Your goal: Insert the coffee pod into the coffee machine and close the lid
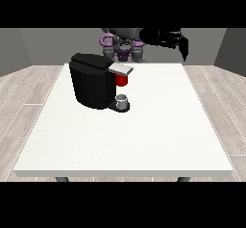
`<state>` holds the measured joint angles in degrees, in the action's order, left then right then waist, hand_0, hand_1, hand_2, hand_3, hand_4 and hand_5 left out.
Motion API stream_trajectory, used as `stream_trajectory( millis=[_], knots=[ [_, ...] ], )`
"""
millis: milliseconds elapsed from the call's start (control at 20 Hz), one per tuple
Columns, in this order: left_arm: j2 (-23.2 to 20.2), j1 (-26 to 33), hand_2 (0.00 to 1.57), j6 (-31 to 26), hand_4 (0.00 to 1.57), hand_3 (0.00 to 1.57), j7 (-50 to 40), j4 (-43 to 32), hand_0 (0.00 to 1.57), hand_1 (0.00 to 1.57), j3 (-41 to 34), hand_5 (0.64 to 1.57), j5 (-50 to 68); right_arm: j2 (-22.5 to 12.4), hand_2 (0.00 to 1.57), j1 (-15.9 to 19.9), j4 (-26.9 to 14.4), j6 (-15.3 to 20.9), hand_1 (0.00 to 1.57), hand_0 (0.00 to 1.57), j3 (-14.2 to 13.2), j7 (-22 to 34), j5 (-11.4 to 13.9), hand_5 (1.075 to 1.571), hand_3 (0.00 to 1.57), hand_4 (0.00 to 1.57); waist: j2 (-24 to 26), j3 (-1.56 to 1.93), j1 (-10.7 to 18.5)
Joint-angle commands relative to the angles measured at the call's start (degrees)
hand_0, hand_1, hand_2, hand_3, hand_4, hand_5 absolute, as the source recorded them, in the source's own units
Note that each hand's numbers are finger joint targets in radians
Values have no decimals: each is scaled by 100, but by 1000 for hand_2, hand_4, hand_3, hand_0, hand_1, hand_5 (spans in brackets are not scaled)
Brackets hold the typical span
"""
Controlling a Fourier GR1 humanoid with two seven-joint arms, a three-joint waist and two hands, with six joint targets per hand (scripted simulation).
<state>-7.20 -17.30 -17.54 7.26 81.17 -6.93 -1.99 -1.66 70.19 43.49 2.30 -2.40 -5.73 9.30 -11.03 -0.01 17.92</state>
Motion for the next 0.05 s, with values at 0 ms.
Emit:
stream_trajectory(
  millis=[0],
  knots=[
    [-140, -68, 0, -34, 266, 0, 213, -602, 0, 0, -215, 1571, 31, 158, 0, -827, 362, 155, 0, 0, 720, -257, -555, 1571, 0, 259, 424, -1, -224]
  ],
)
